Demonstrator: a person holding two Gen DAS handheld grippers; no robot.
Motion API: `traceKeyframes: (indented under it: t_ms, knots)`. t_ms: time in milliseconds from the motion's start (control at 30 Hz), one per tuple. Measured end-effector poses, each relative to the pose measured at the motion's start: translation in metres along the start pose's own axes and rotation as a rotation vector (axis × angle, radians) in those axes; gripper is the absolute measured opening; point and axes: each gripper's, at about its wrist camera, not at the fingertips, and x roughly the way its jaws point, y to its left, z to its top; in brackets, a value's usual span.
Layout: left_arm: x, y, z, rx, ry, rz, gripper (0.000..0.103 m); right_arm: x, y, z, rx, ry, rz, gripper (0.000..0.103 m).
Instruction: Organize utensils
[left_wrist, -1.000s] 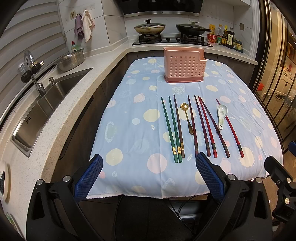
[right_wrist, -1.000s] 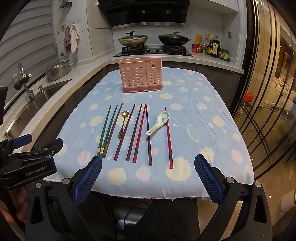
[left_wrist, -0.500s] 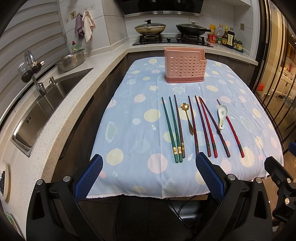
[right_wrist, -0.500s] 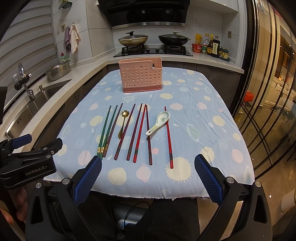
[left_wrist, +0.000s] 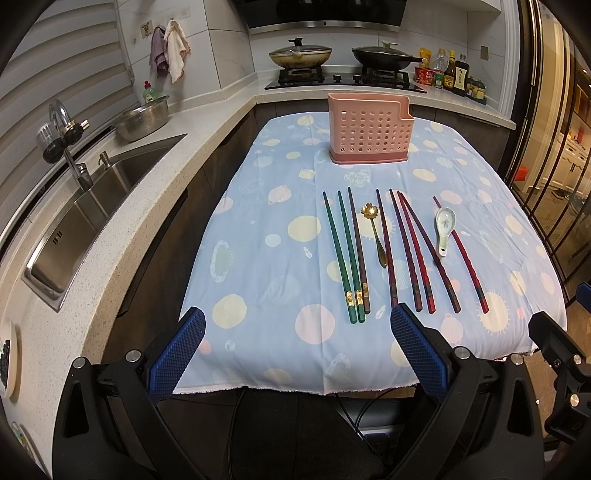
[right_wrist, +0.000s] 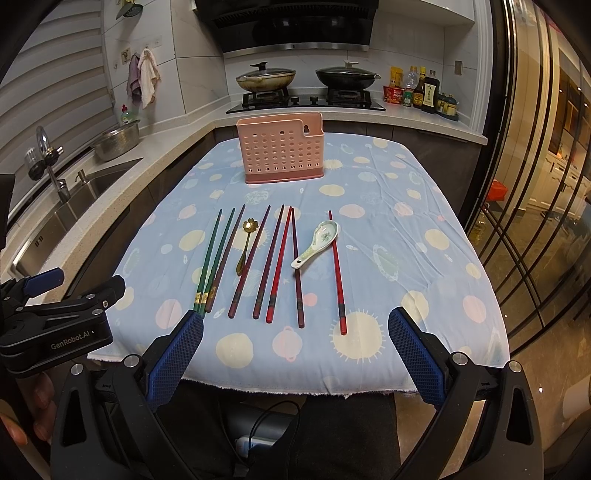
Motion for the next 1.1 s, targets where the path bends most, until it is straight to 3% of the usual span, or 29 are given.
traceKeyframes:
  t_ms: [500, 767, 1100]
  knots:
    - [0.025, 0.008, 0.003, -0.022, 0.041, -0.035, 0.096, 0.009, -0.004, 0.003, 0.052, 0.016, -0.006, 0.096]
    - [0.076, 0.017, 0.01, -0.066, 0.117, -0.055, 0.096, 0.048, -0.027, 0.006, 0.092, 0.056, -0.034, 0.096]
    - [0.132, 0.001, 0.021, -0.059, 0.161, -0.089, 0.094, 0.101, -0.043, 0.017, 0.113, 0.093, -0.063, 0.096]
